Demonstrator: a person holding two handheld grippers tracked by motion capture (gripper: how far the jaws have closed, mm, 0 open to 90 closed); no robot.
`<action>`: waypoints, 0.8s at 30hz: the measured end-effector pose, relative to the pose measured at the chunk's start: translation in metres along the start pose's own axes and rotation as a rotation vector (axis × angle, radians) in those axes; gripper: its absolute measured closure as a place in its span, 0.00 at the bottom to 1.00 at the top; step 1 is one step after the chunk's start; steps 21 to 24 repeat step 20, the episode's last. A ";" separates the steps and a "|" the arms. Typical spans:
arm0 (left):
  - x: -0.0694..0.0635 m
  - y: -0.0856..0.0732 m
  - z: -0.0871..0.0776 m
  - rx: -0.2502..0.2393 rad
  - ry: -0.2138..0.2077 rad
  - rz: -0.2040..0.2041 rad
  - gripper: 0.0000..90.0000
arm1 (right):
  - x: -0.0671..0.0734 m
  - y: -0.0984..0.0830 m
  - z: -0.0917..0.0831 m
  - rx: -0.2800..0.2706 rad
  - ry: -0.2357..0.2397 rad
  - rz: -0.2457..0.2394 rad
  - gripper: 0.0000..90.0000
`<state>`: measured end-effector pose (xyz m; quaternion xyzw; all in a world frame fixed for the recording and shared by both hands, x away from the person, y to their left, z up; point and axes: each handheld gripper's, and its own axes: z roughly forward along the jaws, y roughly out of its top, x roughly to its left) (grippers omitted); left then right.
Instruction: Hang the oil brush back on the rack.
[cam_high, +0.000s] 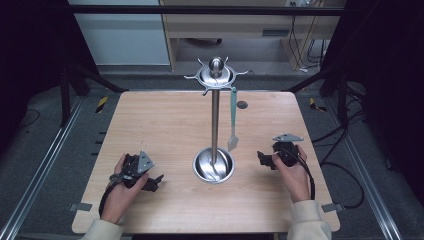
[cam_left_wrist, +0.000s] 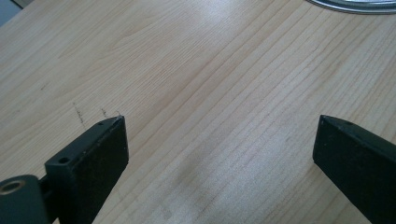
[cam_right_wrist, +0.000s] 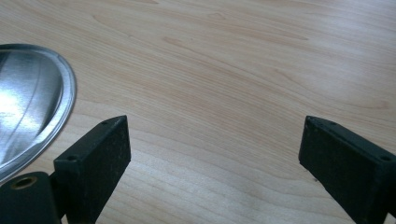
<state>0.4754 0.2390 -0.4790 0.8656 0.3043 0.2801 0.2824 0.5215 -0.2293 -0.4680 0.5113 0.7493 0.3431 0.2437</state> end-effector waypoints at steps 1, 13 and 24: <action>0.000 0.000 0.000 -0.001 0.000 -0.001 0.03 | 0.001 -0.001 0.001 0.004 -0.002 -0.005 0.11; 0.000 0.000 0.000 0.002 0.001 0.004 0.03 | 0.012 -0.006 0.015 0.042 0.055 -0.021 0.11; 0.000 0.000 0.000 0.003 0.002 0.005 0.03 | 0.016 -0.005 0.017 0.046 0.066 -0.029 0.11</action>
